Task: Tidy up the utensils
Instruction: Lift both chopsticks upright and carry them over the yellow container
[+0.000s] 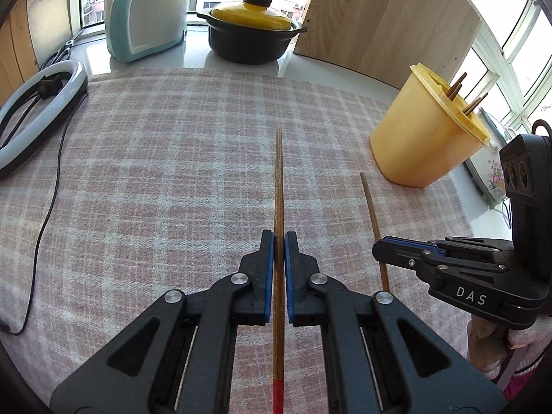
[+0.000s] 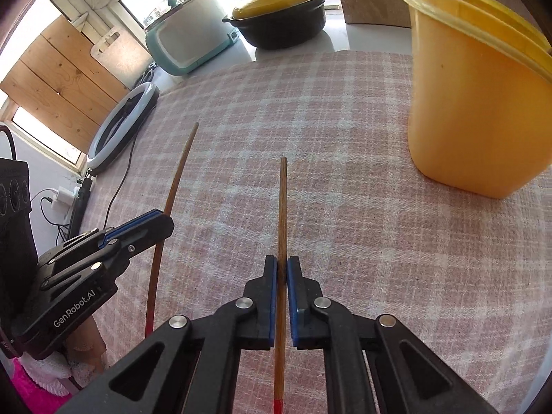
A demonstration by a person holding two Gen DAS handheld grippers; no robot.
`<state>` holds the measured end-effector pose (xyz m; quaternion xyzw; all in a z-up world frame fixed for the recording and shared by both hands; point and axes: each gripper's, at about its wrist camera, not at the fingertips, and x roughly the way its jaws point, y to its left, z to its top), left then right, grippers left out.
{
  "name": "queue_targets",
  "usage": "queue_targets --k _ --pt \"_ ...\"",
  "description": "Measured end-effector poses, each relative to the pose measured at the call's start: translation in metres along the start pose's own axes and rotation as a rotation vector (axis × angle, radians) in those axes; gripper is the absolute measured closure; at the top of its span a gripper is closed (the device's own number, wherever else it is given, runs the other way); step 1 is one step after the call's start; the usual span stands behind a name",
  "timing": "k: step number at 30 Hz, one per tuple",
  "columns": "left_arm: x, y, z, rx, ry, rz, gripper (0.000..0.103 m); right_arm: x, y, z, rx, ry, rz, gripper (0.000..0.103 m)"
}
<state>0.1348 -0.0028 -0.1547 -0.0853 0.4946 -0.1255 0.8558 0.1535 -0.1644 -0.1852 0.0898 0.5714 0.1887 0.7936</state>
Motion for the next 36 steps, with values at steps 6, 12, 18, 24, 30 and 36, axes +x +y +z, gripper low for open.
queue_targets --k 6,12,18,24,30,36 --pt "-0.016 -0.009 0.001 0.004 -0.044 -0.012 0.099 -0.027 -0.013 -0.012 0.031 -0.073 0.026 0.100" --pt "-0.028 -0.021 0.002 0.003 -0.080 -0.030 0.099 -0.051 -0.024 -0.025 0.054 -0.144 0.019 0.100" --pt "-0.038 -0.036 0.011 0.006 -0.112 -0.070 0.099 -0.082 -0.039 -0.034 0.068 -0.225 0.010 0.100" --pt "-0.051 -0.055 0.020 0.015 -0.148 -0.119 0.099 -0.113 -0.055 -0.041 0.097 -0.303 0.016 0.100" --pt "-0.064 -0.074 0.036 0.017 -0.202 -0.166 0.099 -0.146 -0.066 -0.042 0.109 -0.389 0.006 0.100" --pt "-0.067 -0.093 0.055 0.011 -0.252 -0.201 0.099 -0.175 -0.081 -0.036 0.125 -0.460 0.007 0.100"
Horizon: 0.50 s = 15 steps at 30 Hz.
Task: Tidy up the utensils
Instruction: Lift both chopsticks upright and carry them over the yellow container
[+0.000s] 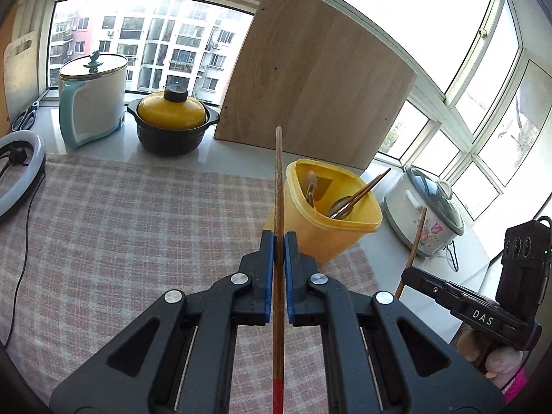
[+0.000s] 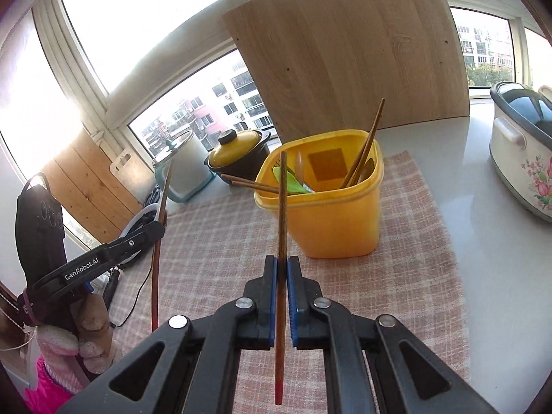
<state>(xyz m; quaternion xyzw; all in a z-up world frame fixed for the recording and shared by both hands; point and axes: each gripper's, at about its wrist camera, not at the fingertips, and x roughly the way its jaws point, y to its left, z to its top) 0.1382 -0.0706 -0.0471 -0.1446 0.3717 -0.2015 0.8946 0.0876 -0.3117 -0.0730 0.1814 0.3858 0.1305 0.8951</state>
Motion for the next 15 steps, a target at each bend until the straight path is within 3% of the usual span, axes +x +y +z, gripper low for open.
queue_targets --k 15 --pt "0.029 -0.035 0.063 -0.065 -0.202 -0.050 0.099 -0.029 -0.017 0.065 -0.031 -0.130 0.011 0.100"
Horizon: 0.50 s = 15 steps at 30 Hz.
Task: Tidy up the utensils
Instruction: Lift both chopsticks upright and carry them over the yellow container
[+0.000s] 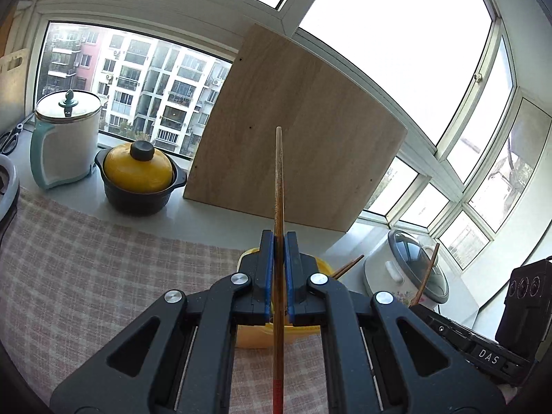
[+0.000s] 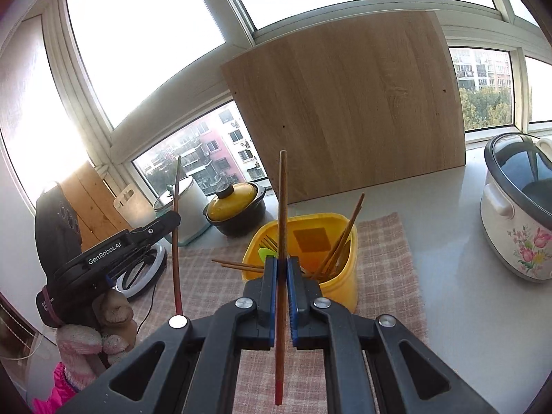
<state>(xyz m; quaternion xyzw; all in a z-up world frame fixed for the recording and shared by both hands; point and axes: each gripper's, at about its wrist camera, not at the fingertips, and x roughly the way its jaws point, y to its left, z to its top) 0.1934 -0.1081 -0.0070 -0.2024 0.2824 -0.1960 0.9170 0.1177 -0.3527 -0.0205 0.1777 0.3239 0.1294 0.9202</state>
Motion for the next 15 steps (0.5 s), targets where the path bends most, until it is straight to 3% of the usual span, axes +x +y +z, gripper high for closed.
queue_targets --k 15 --pt "0.055 -0.022 0.014 -0.003 -0.099 0.044 0.099 0.021 -0.017 0.062 0.013 -0.074 0.027 0.100"
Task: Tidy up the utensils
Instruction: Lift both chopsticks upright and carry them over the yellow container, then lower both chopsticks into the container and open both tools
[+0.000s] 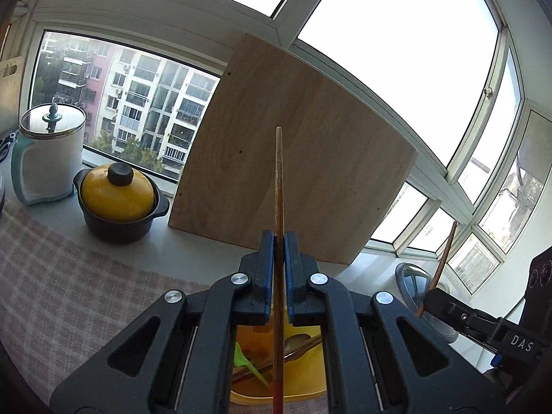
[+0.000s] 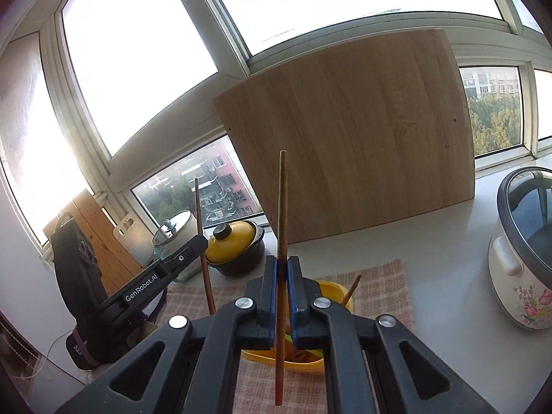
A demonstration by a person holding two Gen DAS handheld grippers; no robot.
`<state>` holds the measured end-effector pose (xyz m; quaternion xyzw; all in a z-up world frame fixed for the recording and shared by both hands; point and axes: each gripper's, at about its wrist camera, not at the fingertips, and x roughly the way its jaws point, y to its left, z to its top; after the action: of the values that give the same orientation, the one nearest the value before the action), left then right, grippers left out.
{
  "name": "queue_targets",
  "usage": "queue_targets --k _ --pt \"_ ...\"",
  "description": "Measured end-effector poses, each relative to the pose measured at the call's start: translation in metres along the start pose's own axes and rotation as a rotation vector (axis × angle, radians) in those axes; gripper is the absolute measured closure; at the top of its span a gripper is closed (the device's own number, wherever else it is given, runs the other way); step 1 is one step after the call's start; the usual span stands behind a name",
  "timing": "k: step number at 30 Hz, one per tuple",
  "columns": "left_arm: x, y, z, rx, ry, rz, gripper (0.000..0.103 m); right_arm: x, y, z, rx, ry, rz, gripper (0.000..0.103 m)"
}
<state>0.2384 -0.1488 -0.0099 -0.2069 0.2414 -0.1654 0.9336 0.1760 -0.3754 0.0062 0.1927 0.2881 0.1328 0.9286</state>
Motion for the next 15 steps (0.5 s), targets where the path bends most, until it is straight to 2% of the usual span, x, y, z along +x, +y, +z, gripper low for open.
queue_targets --k 8,15 --pt "0.015 -0.006 -0.007 0.030 -0.021 0.018 0.099 0.017 -0.011 0.020 0.015 -0.038 -0.013 0.100" --pt "0.024 -0.013 -0.017 0.074 -0.038 0.045 0.099 0.036 -0.016 0.024 0.009 -0.051 -0.039 0.100"
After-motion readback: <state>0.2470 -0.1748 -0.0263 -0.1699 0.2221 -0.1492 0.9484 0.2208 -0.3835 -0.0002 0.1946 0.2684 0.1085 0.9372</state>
